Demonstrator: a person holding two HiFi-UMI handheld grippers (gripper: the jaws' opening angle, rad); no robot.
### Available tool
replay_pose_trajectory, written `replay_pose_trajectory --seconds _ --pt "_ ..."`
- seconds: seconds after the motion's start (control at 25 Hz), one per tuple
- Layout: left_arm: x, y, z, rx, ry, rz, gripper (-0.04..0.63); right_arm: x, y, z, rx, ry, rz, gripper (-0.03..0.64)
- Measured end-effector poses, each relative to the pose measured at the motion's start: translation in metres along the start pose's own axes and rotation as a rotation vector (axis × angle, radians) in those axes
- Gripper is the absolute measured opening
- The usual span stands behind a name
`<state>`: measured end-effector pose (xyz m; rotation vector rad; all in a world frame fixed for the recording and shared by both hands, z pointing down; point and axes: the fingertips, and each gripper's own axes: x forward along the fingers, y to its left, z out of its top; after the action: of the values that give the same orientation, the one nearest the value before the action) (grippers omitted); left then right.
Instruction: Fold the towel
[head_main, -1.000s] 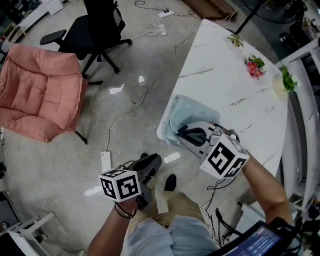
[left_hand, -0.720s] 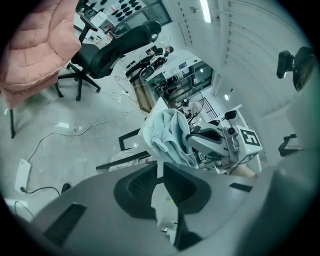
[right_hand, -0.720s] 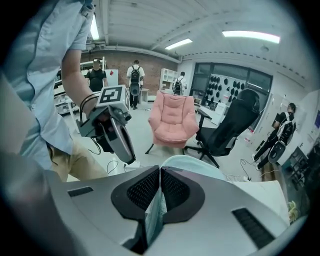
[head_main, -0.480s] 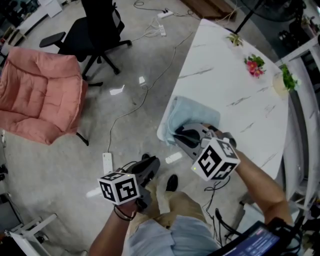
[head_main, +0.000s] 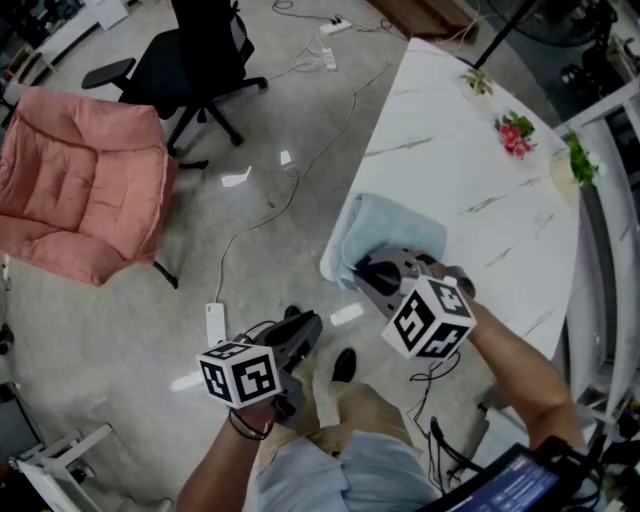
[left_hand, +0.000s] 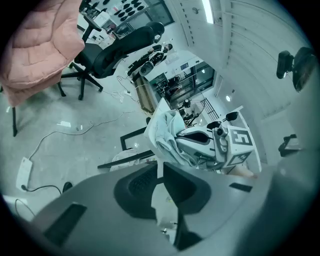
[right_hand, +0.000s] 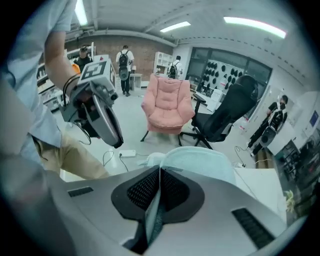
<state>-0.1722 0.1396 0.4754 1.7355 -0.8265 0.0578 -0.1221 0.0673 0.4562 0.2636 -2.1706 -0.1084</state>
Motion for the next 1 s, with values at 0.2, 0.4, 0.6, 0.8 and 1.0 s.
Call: replay_pose_trajectory --seconds 0.2,0.4,0.6,0.8,1.0 --pt "0.001 0.000 0.001 0.009 0.000 -0.008 0.041 -0.024 -0.007 0.017 0.118 -0.126 0.027 0.025" --pt "-0.002 -0.006 0.000 0.008 0.004 -0.015 0.041 -0.029 -0.008 0.025 0.100 -0.124 0.001 0.026" --pt "-0.001 -0.005 -0.002 0.005 0.006 -0.016 0.041 -0.009 -0.002 0.007 0.075 -0.054 0.013 0.083" --pt "-0.003 0.001 0.000 -0.006 0.002 -0.003 0.040 0.004 -0.007 -0.007 0.056 0.022 -0.027 0.087" --pt "-0.004 0.000 0.003 -0.008 -0.004 -0.008 0.038 0.005 -0.008 -0.007 0.083 0.030 -0.036 0.034"
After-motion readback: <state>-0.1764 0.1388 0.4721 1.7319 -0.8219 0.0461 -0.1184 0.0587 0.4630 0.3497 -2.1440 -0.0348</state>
